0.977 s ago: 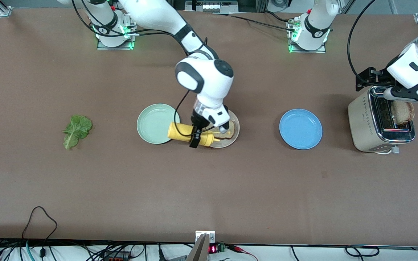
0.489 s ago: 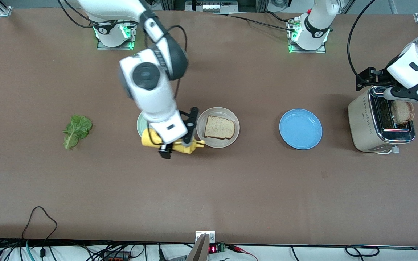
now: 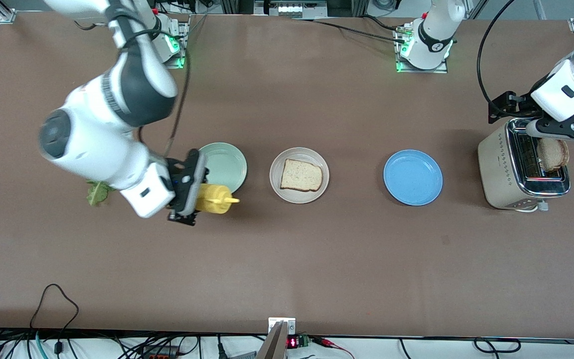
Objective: Make sandwich in beige plate with both arms
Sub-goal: 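Carry the yellow bottle back and set it down with the right gripper, then open the right gripper and draw it back from the bottle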
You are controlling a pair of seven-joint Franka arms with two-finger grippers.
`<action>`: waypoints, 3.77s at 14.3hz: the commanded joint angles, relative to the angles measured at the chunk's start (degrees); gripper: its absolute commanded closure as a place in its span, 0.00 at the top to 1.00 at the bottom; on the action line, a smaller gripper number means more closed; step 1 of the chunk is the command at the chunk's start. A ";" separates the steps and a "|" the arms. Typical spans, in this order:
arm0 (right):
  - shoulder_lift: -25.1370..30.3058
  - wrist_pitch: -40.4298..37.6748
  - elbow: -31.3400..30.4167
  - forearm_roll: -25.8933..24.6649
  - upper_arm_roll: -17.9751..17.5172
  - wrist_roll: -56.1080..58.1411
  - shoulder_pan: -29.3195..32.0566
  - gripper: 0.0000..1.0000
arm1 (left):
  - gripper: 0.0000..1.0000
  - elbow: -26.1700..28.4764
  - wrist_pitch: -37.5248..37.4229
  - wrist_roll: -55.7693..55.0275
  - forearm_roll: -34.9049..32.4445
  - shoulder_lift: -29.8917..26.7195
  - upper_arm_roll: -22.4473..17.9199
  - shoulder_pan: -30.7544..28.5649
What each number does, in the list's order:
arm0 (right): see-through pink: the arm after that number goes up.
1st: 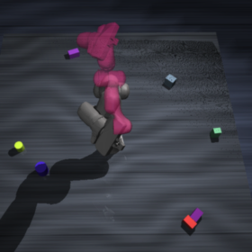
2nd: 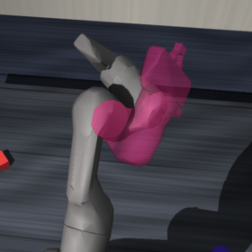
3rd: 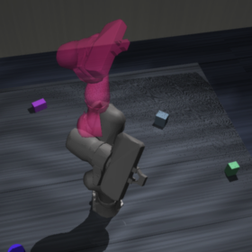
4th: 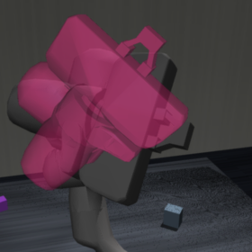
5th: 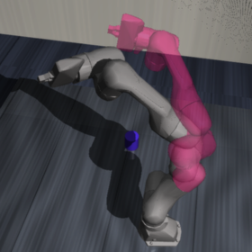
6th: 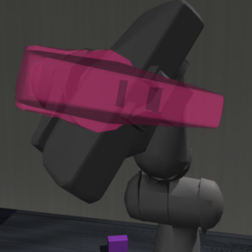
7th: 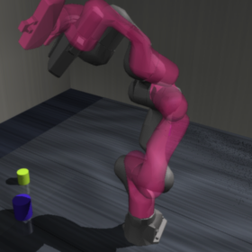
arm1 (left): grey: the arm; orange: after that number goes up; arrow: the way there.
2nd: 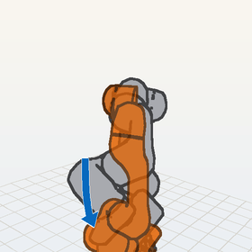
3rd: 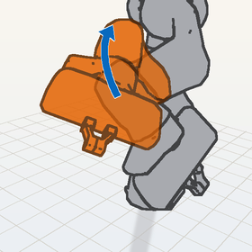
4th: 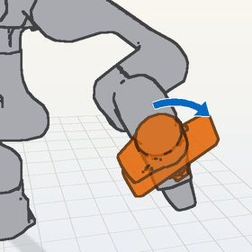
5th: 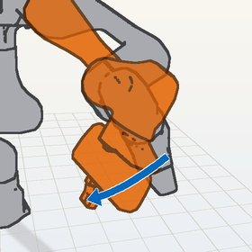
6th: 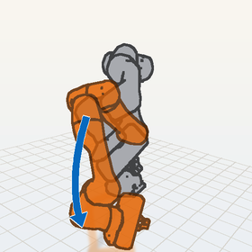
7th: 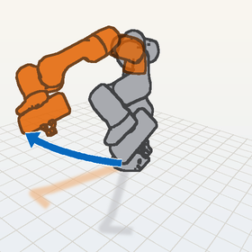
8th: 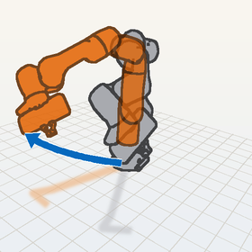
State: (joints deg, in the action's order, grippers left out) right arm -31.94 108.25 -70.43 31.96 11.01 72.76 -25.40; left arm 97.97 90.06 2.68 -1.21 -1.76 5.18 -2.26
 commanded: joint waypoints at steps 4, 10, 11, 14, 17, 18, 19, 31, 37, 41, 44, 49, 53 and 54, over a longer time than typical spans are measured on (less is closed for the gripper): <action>2.67 -9.88 -5.24 18.99 -1.25 18.26 12.47 0.30 | 1.00 -1.55 -1.11 0.49 0.86 0.61 -0.08 -0.21; 4.07 -14.82 -19.18 31.48 -1.25 39.26 20.74 0.30 | 1.00 -1.55 -1.20 0.49 0.86 0.61 -0.08 -0.21; 4.52 -14.82 -22.61 33.67 -1.25 43.56 21.79 0.30 | 1.00 -1.55 -1.20 0.49 0.86 0.61 -0.08 -0.21; 4.43 -16.22 -30.71 38.87 -1.25 54.47 24.78 0.30 | 1.00 -1.55 -1.20 0.49 0.86 0.61 -0.08 -0.21; 2.86 -19.56 -36.77 42.64 -1.25 63.35 27.33 0.30 | 1.00 -1.55 -1.20 0.49 0.86 0.61 -0.17 -0.21; 1.46 -21.39 -38.36 44.22 -1.25 66.34 28.21 0.30 | 1.00 -1.55 -1.20 0.49 0.86 0.61 -0.08 -0.21; -0.21 -22.80 -39.25 45.02 -1.25 68.89 28.91 0.30 | 1.00 -1.55 -1.20 0.49 0.86 0.61 -0.08 -0.21; -11.74 -29.76 -40.49 46.44 -1.25 80.08 34.10 0.43 | 1.00 -1.55 -1.20 0.49 0.86 0.61 -0.17 -0.21; -11.74 -29.76 -40.22 46.35 -1.25 81.56 34.10 1.00 | 1.00 -1.64 -1.20 0.49 0.86 0.61 -0.17 -0.29; -11.21 -29.67 -39.87 44.17 -0.73 80.61 36.03 1.00 | 1.00 -1.64 -1.20 0.49 0.86 0.61 -0.17 -0.29; -10.69 -29.76 -38.65 39.25 1.64 79.64 37.61 1.00 | 1.00 -1.64 -1.11 0.49 0.86 0.61 -0.17 -0.29; -7.97 -32.75 -32.07 32.03 6.12 75.08 38.32 1.00 | 1.00 -1.64 -1.11 0.49 0.95 0.61 -0.26 -0.29; -5.51 -36.70 -23.18 28.24 10.06 69.63 37.02 1.00 | 1.00 -1.55 -1.11 0.58 0.86 0.61 -0.35 -0.29; -4.20 -37.05 -22.82 28.24 13.91 67.88 33.70 1.00 | 1.00 -1.55 -1.20 0.58 0.86 0.61 -0.35 -0.29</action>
State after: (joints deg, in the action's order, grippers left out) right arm -38.01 73.27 -95.29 61.67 20.15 143.69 12.09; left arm 97.92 90.01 2.67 -1.21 -1.75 5.11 -2.39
